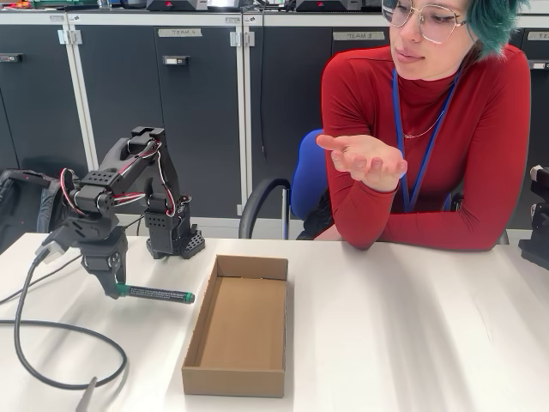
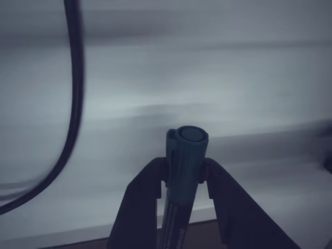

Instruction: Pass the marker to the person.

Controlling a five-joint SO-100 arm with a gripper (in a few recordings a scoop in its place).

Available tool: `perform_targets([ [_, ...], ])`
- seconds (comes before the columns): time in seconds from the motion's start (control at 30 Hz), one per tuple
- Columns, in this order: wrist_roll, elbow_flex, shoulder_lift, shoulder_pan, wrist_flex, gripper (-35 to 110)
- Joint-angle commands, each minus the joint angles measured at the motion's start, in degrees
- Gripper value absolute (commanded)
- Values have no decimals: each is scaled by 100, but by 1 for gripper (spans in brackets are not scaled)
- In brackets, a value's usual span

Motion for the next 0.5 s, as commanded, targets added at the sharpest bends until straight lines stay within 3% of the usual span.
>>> perform_targets([
  [0.0, -176, -211, 896, 26, 378, -5],
  [0.47, -1661, -483, 3322, 413, 580, -5],
])
